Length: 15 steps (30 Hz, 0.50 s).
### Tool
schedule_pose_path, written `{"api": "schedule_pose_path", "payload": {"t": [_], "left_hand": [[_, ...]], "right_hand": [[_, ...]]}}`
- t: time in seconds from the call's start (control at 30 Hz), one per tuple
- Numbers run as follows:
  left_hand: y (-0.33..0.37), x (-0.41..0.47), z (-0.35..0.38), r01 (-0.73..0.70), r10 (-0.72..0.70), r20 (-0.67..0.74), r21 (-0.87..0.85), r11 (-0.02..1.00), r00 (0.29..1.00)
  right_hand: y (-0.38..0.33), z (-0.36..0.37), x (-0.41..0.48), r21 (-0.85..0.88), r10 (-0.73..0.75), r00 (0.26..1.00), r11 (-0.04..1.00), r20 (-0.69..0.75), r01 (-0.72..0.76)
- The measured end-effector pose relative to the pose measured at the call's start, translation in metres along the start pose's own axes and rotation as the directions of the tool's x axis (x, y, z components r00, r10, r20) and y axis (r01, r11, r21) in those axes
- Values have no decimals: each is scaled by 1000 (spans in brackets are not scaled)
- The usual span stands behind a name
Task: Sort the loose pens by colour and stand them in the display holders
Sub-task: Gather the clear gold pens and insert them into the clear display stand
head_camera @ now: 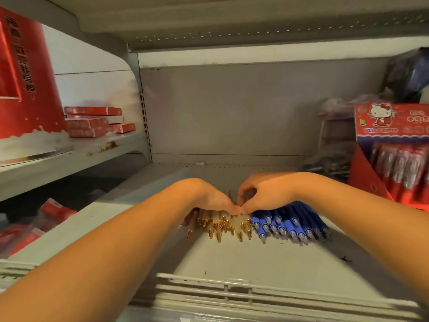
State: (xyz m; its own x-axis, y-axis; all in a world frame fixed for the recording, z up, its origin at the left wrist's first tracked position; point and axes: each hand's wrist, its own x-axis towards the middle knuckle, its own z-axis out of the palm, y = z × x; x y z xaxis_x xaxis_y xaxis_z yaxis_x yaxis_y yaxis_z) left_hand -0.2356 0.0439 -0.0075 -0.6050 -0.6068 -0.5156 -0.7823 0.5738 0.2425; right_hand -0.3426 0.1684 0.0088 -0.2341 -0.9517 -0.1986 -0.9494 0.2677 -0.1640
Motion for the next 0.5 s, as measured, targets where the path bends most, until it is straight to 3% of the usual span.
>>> {"api": "schedule_pose_path", "payload": {"t": [0.2,0.5], "left_hand": [[-9,12,1,-140,140,-104,9,990,985],[-11,8,3,-219,211,-122,-48,975,970]], "right_hand": [[-22,-1,3,19,131,985,991,109,-133],[-36,5,12,-5,262,965,965,4,-262]]}}
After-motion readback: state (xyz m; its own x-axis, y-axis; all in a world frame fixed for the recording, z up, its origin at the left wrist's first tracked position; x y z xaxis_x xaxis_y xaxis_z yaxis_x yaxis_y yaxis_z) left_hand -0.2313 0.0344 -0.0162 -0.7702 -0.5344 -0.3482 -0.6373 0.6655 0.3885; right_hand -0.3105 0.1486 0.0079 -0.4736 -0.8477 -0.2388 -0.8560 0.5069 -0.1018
